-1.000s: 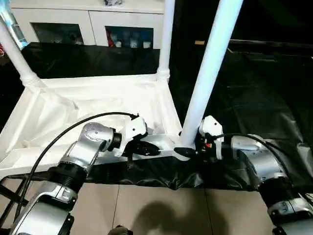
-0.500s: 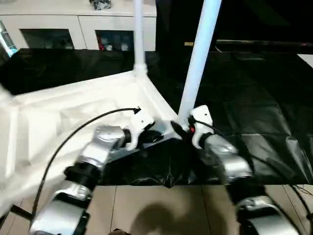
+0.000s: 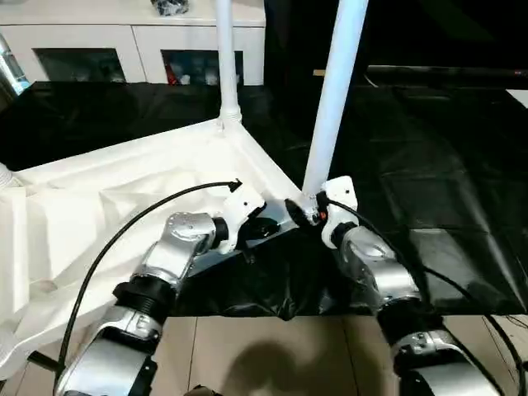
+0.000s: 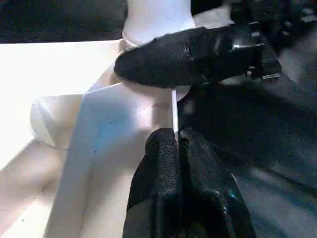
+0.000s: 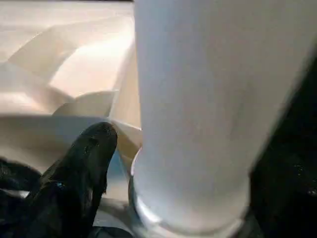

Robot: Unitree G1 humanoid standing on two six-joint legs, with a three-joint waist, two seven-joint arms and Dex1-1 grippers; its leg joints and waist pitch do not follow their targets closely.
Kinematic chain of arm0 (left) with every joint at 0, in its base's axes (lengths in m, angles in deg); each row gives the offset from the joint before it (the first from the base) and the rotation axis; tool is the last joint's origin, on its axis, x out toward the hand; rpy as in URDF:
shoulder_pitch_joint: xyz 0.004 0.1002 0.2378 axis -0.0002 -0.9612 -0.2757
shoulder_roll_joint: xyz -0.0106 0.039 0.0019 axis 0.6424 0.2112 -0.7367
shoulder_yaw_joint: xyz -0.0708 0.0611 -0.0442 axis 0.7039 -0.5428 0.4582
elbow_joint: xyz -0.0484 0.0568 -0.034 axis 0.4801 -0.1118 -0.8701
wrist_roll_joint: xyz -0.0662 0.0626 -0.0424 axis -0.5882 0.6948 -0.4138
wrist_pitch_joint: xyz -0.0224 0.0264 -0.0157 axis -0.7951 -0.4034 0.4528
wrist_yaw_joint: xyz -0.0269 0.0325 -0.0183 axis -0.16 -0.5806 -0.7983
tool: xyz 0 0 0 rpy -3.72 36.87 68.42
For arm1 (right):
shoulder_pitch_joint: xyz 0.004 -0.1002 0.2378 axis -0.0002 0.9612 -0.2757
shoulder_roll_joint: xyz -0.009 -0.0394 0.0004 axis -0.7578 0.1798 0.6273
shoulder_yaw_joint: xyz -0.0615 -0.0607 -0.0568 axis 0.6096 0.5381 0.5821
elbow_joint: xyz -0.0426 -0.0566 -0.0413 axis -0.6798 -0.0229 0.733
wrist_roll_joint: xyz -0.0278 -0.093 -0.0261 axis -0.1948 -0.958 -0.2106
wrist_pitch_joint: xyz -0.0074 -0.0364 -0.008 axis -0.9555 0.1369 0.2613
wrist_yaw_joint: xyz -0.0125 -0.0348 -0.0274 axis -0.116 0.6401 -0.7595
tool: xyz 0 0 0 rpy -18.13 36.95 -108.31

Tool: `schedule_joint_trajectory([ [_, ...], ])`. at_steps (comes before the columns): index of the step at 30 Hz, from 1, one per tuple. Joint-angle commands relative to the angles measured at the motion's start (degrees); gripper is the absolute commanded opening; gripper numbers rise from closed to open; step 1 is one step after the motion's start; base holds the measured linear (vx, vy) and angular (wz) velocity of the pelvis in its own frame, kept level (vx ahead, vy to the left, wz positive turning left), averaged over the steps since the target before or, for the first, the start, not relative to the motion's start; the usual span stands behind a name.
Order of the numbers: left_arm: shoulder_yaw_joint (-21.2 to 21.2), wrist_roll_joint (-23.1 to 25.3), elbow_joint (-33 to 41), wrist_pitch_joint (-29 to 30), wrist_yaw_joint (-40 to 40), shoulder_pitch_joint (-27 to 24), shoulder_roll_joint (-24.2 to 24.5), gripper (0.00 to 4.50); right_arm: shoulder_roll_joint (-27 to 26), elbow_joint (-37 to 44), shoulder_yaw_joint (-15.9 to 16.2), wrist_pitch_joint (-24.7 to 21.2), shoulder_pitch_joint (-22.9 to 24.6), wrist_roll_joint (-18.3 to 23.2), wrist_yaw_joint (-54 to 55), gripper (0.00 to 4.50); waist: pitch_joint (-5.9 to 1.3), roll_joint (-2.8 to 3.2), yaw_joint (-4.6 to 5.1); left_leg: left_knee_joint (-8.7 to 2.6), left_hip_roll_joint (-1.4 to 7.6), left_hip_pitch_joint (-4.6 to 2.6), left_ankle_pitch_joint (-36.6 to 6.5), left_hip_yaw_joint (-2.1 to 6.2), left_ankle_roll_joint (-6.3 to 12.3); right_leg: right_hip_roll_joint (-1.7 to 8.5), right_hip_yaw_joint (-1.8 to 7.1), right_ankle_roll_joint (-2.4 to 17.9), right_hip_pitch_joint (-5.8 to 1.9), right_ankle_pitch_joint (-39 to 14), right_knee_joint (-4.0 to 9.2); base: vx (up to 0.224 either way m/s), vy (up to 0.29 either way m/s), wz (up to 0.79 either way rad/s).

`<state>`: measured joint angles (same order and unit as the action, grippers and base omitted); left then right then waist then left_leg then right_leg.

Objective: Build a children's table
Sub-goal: Rotate leg to tighten

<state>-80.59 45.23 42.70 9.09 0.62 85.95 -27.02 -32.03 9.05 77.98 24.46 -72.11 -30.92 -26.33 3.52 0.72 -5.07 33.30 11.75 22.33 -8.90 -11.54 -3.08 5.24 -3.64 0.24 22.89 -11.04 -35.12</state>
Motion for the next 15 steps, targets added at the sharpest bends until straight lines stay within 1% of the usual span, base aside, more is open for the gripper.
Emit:
schedule_joint_trajectory([
  [1,-3.27,-1.28,2.77,-2.60,6.06,0.19,-0.16,0.00,1.21,2.92,4.91,-1.26,0.96,0.87,-9.84,3.93,-4.43,0.36,-0.11,-3.61,1.53,-1.43,-11.63,0.96,1.81,2.77,2.26,13.23,-2.73,-0.92,3.41,0.000,0.000,0.00],
  [2,-3.31,-1.33,2.80,-2.67,6.49,0.18,0.03,0.00,1.63,3.16,5.15,-1.28,1.10,0.87,-10.68,3.93,-4.41,0.34,-0.20,-3.54,1.54,-1.46,-11.27,0.90,2.15,2.71,2.23,13.49,-2.69,-0.19,3.34,0.000,0.000,0.00],
  [3,-3.40,-1.46,2.85,-2.82,7.52,0.18,0.51,0.00,2.64,3.73,5.73,-1.34,1.45,0.88,-12.70,3.93,-4.36,0.42,-0.30,-3.54,1.58,-1.34,-11.28,0.89,2.48,2.77,2.15,13.85,-2.78,0.21,3.26,0.000,0.000,0.00],
  [4,-3.60,-1.77,2.97,-2.99,9.81,0.24,1.65,0.00,5.11,5.15,7.21,-0.96,2.37,0.88,-17.71,3.93,-4.32,0.42,-0.31,-3.54,1.59,-1.32,-11.45,0.85,2.47,2.77,2.15,13.94,-2.73,-0.12,3.28,0.000,0.000,0.00],
  [5,-3.63,-1.88,2.96,-3.10,10.60,0.30,2.03,0.00,5.91,5.66,7.56,-0.93,2.67,0.98,-19.49,3.93,-4.26,0.33,-0.47,-3.54,1.61,-1.45,-12.53,0.83,2.39,2.77,2.09,13.89,-2.75,-1.67,3.45,0.000,0.000,0.00],
  [6,-3.64,-1.92,2.96,-3.13,10.85,0.31,2.15,0.00,6.17,5.82,7.68,-0.92,2.76,1.02,-20.05,3.93,-4.17,0.32,-0.44,-3.59,1.63,-1.37,-13.05,0.80,2.41,2.81,2.13,13.93,-2.76,-2.44,3.51,0.000,0.000,0.00],
  [8,-3.70,-2.11,2.57,-3.56,13.19,0.67,3.29,0.00,8.91,8.17,8.53,-1.45,3.74,2.15,-26.46,3.93,-3.96,0.37,-0.61,-3.84,1.82,-1.60,-15.93,0.90,1.40,2.99,2.20,13.60,-2.51,-7.51,3.99,0.000,0.000,0.00],
  [9,-3.71,-2.12,2.55,-3.60,13.33,0.69,3.35,0.00,9.08,8.33,8.59,-1.48,3.79,2.22,-26.81,3.93,-3.94,0.36,-0.67,-3.86,1.86,-1.69,-16.41,0.90,1.25,3.00,2.23,13.51,-2.45,-8.22,4.06,0.000,0.000,0.00],
  [10,-3.79,-2.17,2.50,-3.73,13.92,0.75,3.58,0.00,9.68,8.85,8.76,-1.67,3.98,2.50,-28.04,3.69,-3.91,0.34,-0.72,-3.86,1.88,-1.73,-16.74,0.87,1.13,2.98,2.29,13.48,-2.39,-8.65,4.11,0.000,0.000,0.00],
  [11,-3.94,-2.35,2.57,-3.70,14.75,0.81,3.89,0.00,10.78,9.68,9.06,-1.98,4.24,3.01,-30.23,3.61,-3.92,0.32,-0.82,-3.92,1.91,-1.81,-17.01,0.92,0.90,3.00,2.30,13.44,-2.34,-9.19,4.13,0.000,0.000,0.00],
  [12,-3.97,-2.39,2.59,-3.69,14.93,0.82,3.95,0.00,11.03,9.86,9.12,-2.05,4.29,3.13,-30.72,3.58,-3.95,0.26,-0.82,-3.92,1.89,-1.73,-16.84,0.95,0.88,3.00,2.29,13.44,-2.41,-9.13,4.08,0.000,0.000,0.00],
  [13,-4.03,-2.53,2.59,-3.69,15.63,0.88,4.12,0.00,11.59,10.14,9.32,-2.22,4.33,3.32,-31.94,3.50,-4.01,0.65,-1.04,-3.85,1.89,-1.74,-16.33,0.96,0.82,3.10,2.34,13.73,-2.32,-8.49,3.98,0.000,0.000,0.00],
  [14,-4.07,-2.61,2.60,-3.68,16.04,0.91,4.21,0.00,11.88,10.25,9.43,-2.27,4.35,3.37,-32.52,3.37,-4.00,0.48,-1.01,-3.85,1.87,-1.63,-16.22,0.94,0.84,3.02,2.32,13.76,-2.37,-8.22,4.00,0.000,0.000,0.00],
  [15,-4.22,-2.75,2.59,-3.58,16.92,0.98,4.43,0.00,12.49,10.48,9.70,-2.40,4.35,3.44,-33.78,3.26,-4.10,0.44,-1.19,-3.76,1.82,-1.61,-15.72,0.96,1.00,3.05,2.27,13.94,-2.48,-7.51,3.88,0.000,0.000,0.00],
])
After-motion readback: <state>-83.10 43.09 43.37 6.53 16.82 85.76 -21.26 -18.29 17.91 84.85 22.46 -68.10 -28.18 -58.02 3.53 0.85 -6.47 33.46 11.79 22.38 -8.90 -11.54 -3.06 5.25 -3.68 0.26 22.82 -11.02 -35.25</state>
